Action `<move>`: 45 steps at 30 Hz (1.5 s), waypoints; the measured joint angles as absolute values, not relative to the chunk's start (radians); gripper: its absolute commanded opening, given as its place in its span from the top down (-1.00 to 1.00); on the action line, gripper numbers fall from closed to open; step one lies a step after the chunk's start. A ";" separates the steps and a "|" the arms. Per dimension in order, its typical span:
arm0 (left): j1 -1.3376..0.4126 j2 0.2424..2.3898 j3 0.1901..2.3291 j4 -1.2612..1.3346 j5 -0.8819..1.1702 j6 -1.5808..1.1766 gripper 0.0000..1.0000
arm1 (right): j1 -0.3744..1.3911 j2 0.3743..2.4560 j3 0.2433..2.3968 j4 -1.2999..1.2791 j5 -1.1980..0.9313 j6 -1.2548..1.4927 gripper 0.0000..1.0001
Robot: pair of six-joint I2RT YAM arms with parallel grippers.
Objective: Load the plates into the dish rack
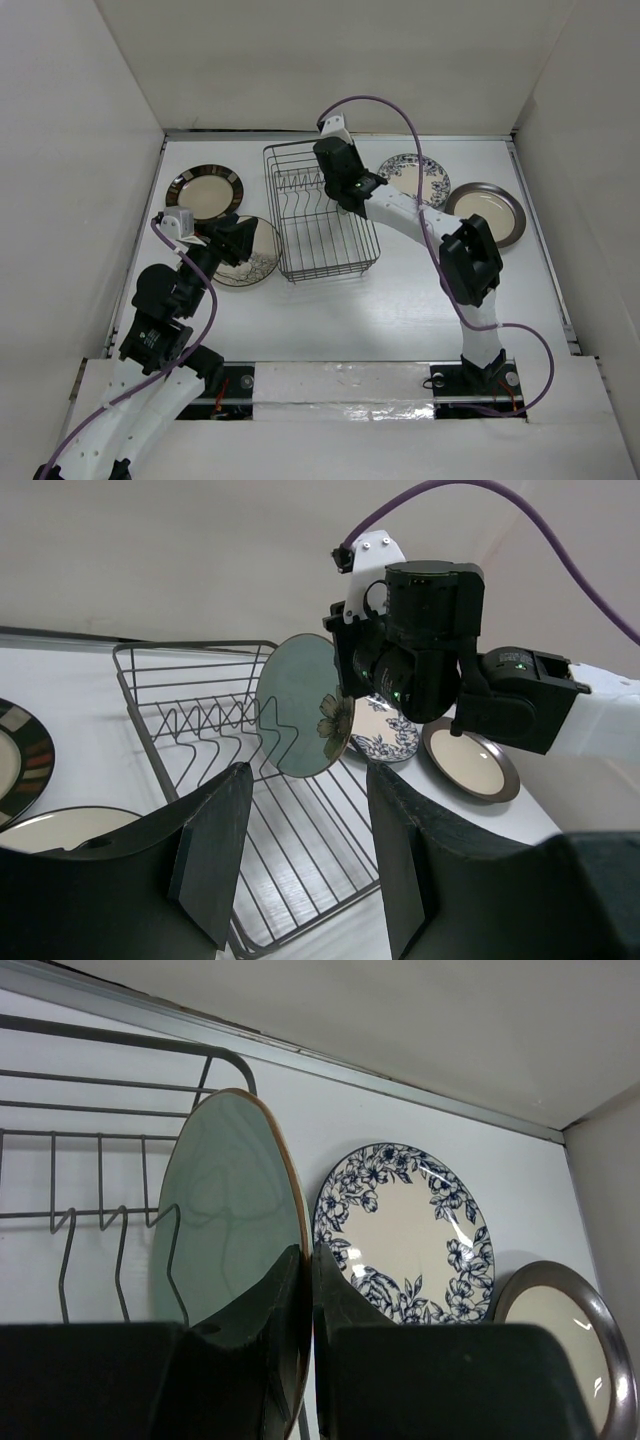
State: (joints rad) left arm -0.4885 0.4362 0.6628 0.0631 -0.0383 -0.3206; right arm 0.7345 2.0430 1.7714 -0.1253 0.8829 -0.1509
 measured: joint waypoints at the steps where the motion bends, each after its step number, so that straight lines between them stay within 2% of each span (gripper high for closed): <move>1: -0.488 0.436 0.663 0.063 -0.038 -0.321 0.07 | 0.735 2.043 1.768 -0.120 0.885 -0.148 0.75; 2: -0.488 0.436 0.663 0.063 -0.039 -0.321 0.07 | 0.735 2.043 1.767 -0.119 0.884 -0.141 0.64; 3: -0.488 0.436 0.663 0.063 -0.039 -0.321 0.07 | 0.735 2.043 1.767 -0.119 0.884 -0.132 0.44; 5: -0.488 0.436 0.663 0.063 -0.038 -0.321 0.07 | 0.736 2.043 1.767 -0.119 0.882 -0.108 0.22; 6: -0.488 0.436 0.663 0.063 -0.038 -0.321 0.07 | 0.736 2.042 1.767 -0.119 0.879 -0.095 0.02; 9: -0.488 0.436 0.663 0.063 -0.039 -0.321 0.07 | 0.736 2.028 1.766 -0.123 0.841 -0.050 -0.20; 14: -0.488 0.435 0.663 0.063 -0.038 -0.321 0.07 | 0.732 1.921 1.715 -0.125 0.768 0.035 -0.33; 15: -0.488 0.435 0.663 0.063 -0.038 -0.321 0.07 | 0.732 1.880 1.687 -0.125 0.755 0.054 -0.30; 16: -0.488 0.434 0.663 0.063 -0.038 -0.321 0.08 | 0.727 1.836 1.658 -0.120 0.745 0.073 -0.16; 17: -0.488 0.434 0.663 0.063 -0.038 -0.321 0.15 | 0.722 1.789 1.627 -0.114 0.737 0.094 0.11; 18: -0.488 0.434 0.663 0.063 -0.038 -0.322 0.21 | 0.715 1.738 1.583 -0.089 0.726 0.122 0.74; 19: -0.488 0.434 0.663 0.063 -0.036 -0.321 0.28 | 0.704 1.686 1.533 -0.059 0.718 0.147 0.99; 21: -0.488 0.431 0.663 0.063 -0.031 -0.323 0.56 | 0.662 1.568 1.401 0.010 0.691 0.239 1.00; 22: -0.488 0.428 0.663 0.063 -0.031 -0.324 0.87 | 0.629 1.513 1.332 0.043 0.672 0.312 1.00; 23: -0.488 0.425 0.663 0.064 -0.031 -0.323 0.99 | 0.596 1.476 1.277 0.050 0.665 0.339 1.00; 26: -0.488 0.420 0.663 0.063 -0.030 -0.327 1.00 | 0.480 1.433 1.109 0.136 0.617 0.509 1.00; 28: -0.488 0.420 0.663 0.063 -0.027 -0.329 1.00 | 0.425 1.441 0.988 0.178 0.594 0.620 0.77; 29: -0.488 0.420 0.663 0.063 -0.027 -0.330 1.00 | 0.406 1.450 0.926 0.192 0.584 0.681 0.55; 30: -0.488 0.416 0.663 0.062 -0.027 -0.331 1.00 | 0.390 1.465 0.871 0.196 0.569 0.742 0.11; 31: -0.488 0.413 0.663 0.063 -0.027 -0.331 0.97 | 0.373 1.485 0.829 0.199 0.551 0.797 0.01; 32: -0.488 0.410 0.663 0.063 -0.027 -0.331 0.74 | 0.358 1.510 0.801 0.198 0.535 0.844 -0.09; 33: -0.488 0.408 0.663 0.063 -0.026 -0.331 0.63 | 0.345 1.536 0.785 0.196 0.517 0.891 -0.22; 36: -0.488 0.404 0.663 0.062 -0.022 -0.338 0.41 | 0.316 1.590 0.776 0.200 0.496 0.996 -0.35; 45: -0.488 0.390 0.663 0.064 -0.019 -0.342 0.35 | 0.207 1.678 0.770 0.312 0.425 1.227 -0.34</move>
